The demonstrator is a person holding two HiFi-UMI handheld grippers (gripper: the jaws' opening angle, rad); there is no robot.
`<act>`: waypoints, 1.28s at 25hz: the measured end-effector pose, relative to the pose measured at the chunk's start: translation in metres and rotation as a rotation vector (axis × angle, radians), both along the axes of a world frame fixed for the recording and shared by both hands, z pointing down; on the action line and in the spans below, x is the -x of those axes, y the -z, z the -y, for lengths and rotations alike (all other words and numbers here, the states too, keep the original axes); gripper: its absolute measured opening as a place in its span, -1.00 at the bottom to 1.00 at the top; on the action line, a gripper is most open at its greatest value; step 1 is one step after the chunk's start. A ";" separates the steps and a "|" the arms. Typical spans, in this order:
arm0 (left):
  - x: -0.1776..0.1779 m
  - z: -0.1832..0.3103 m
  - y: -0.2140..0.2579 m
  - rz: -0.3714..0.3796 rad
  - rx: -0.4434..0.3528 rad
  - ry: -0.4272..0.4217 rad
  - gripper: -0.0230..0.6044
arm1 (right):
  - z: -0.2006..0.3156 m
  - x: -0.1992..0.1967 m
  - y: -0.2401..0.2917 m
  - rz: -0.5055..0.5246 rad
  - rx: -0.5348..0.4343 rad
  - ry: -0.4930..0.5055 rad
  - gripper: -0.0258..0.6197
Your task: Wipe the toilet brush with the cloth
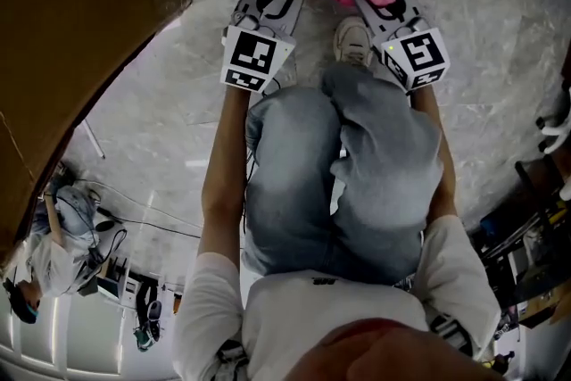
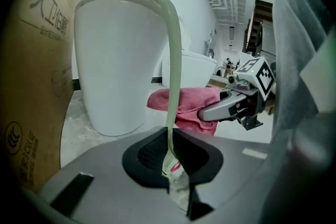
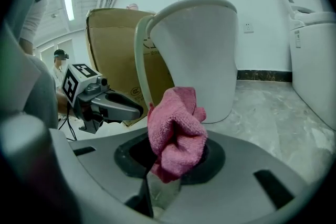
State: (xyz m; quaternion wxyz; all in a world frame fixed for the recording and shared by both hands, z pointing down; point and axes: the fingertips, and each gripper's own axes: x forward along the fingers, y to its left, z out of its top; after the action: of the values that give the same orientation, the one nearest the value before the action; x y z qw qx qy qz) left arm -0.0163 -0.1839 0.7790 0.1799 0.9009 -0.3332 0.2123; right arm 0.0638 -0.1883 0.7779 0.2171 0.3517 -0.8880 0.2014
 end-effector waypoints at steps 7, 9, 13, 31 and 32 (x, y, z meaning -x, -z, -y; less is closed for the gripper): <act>-0.016 0.015 -0.013 -0.035 -0.083 -0.063 -0.87 | 0.012 0.019 -0.028 -0.138 -0.073 0.094 -0.65; -0.017 0.016 -0.014 -0.055 -0.094 -0.063 -0.87 | 0.012 0.028 -0.034 -0.165 -0.105 0.136 -0.65; -0.018 0.016 -0.016 -0.076 -0.094 -0.076 -0.87 | 0.009 0.041 -0.038 -0.148 -0.129 0.172 -0.65; -0.014 0.018 -0.014 -0.043 -0.141 -0.142 -0.87 | 0.026 0.057 0.086 0.130 -0.241 0.140 -0.66; -0.014 0.019 -0.014 -0.041 -0.144 -0.145 -0.87 | 0.027 0.057 0.095 0.132 -0.259 0.141 -0.66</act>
State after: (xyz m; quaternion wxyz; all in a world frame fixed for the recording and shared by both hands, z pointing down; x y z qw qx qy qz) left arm -0.0018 -0.2025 0.7929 0.1059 0.9373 -0.2779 0.1817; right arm 0.0066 -0.2152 0.6832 0.1246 0.2994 -0.9414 0.0923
